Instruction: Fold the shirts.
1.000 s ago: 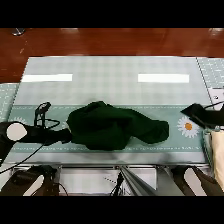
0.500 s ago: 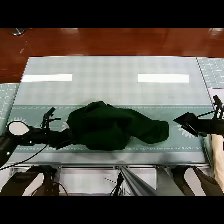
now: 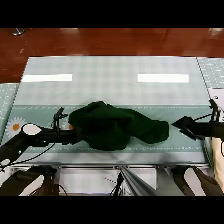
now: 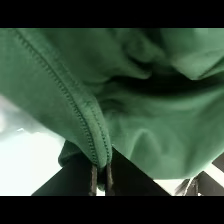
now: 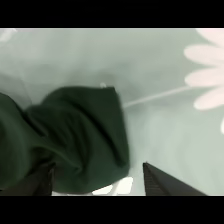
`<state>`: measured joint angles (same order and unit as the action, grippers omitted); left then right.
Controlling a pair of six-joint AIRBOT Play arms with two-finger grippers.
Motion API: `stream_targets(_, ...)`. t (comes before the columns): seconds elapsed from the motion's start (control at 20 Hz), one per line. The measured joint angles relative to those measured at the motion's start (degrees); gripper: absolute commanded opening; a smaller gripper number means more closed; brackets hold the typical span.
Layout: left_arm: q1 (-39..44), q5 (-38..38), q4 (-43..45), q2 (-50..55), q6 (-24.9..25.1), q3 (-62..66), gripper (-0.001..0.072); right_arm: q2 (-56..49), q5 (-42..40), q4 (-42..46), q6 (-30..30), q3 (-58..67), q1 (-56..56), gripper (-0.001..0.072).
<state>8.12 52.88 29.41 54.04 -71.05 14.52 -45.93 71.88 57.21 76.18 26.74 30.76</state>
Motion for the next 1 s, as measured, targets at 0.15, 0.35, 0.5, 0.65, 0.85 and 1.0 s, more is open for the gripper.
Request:
stream_targets(0.15,0.9,-0.5,-2.1,0.6,2.5,0.3,0.0026,0.0,1.0,3.2,1.5,-2.3,-2.3,0.062)
stream_targets(0.35,1.3,-0.6,-3.0,0.8,3.7,0.4,0.0027,-0.4,2.4,4.4,1.8,-3.8,-6.6,0.062)
stream_targets(0.5,1.4,-0.6,-3.3,0.9,4.1,0.5,0.0027,-3.0,2.6,4.2,1.6,-4.1,-9.6,0.0619)
stream_targets(0.65,1.4,-0.8,-3.5,0.9,4.3,0.5,0.0027,-6.9,0.1,1.7,0.9,-4.2,-11.3,0.0619)
stream_targets(0.85,1.4,-2.0,-3.8,0.9,4.4,0.6,0.0027,-13.0,-4.0,-2.8,-0.7,-3.1,-12.1,0.0088)
stream_targets(1.0,1.4,-2.8,-4.0,0.9,4.4,0.8,0.0027,-16.2,-4.8,-7.3,-4.5,-1.5,-12.3,0.0021)
